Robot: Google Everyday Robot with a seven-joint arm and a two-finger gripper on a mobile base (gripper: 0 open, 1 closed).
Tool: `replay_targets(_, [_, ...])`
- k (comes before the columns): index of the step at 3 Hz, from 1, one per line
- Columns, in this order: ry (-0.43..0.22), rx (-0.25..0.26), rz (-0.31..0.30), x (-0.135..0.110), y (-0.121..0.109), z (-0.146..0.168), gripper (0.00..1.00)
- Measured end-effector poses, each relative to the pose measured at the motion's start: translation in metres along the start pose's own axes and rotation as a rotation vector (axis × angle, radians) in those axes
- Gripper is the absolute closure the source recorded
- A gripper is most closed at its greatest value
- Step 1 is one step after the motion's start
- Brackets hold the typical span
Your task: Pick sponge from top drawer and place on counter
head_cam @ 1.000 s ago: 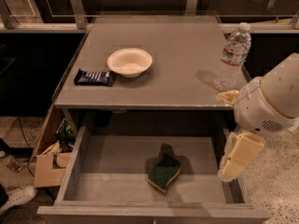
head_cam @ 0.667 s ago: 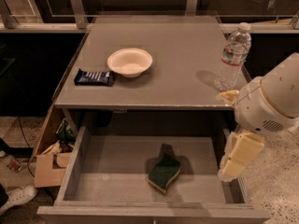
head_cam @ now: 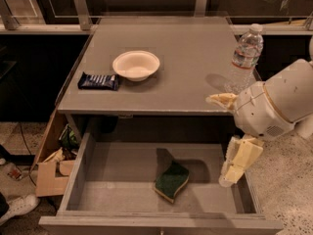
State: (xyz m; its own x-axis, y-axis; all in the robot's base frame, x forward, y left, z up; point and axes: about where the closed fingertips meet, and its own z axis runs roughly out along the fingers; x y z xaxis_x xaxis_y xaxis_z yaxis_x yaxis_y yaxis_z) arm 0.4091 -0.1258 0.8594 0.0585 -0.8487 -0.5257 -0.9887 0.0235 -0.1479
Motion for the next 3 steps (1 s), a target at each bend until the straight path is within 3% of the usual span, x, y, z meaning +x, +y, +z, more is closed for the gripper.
replay_targets(1, [-0.063, -0.037, -0.063, -0.01, -0.001, 0.02, 0.0])
replay_targets(3, [-0.037, -0.028, -0.033, 0.0, 0.008, 0.032, 0.0])
